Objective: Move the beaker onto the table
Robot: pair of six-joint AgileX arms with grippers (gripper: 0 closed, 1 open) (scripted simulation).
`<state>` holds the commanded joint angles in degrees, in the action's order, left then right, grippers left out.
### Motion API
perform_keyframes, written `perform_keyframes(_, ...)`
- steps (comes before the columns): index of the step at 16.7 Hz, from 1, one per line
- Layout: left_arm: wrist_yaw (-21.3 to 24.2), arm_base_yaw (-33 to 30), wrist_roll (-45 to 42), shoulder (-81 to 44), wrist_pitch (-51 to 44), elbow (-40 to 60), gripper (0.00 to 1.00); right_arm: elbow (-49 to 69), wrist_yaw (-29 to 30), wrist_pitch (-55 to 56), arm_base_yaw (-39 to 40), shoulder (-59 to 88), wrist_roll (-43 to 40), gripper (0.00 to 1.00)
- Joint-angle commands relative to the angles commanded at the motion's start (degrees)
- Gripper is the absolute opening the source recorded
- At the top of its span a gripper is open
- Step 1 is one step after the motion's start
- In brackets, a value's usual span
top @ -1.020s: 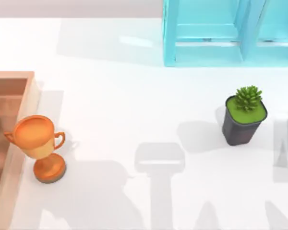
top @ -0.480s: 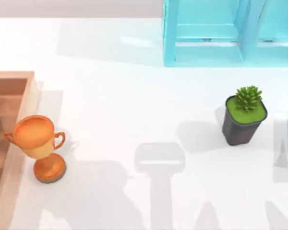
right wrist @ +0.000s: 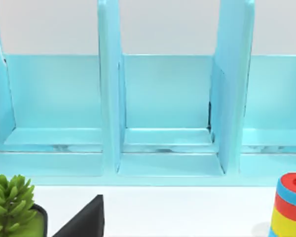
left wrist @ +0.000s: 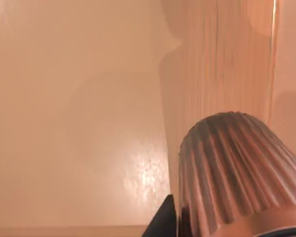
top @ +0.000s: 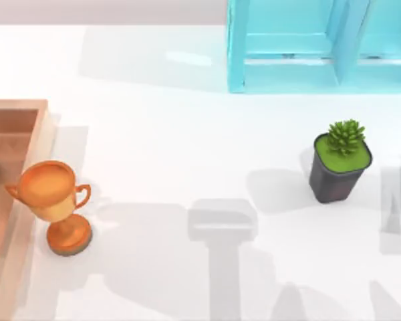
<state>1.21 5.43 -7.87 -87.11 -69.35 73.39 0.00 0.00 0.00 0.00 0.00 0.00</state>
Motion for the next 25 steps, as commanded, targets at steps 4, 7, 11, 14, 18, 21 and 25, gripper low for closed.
perform_keyframes(4,0.0,-8.0,7.4,-1.2,-6.6,2.6,0.00,0.0,0.0,0.0,0.0,0.0,0.0,1.00)
perform_keyframes(7,-1.1,-11.0,11.7,-3.5,-6.1,2.7,0.00,0.0,0.0,0.0,0.0,0.0,0.0,1.00)
perform_keyframes(11,-1.4,-11.4,12.6,-3.9,-5.6,2.6,0.00,0.0,0.0,0.0,0.0,0.0,0.0,1.00)
perform_keyframes(14,-1.9,-10.9,12.8,-3.5,-6.0,2.8,0.00,0.0,0.0,0.0,0.0,0.0,0.0,1.00)
perform_keyframes(18,-5.6,-11.2,17.7,-2.1,-7.2,7.6,0.00,0.0,0.0,0.0,0.0,0.0,0.0,1.00)
perform_keyframes(21,-7.2,-15.9,24.5,-3.2,-7.1,12.8,0.00,0.0,0.0,0.0,0.0,0.0,0.0,1.00)
perform_keyframes(25,-7.1,-28.1,36.3,-9.0,-7.1,19.3,0.00,0.0,0.0,0.0,0.0,0.0,0.0,1.00)
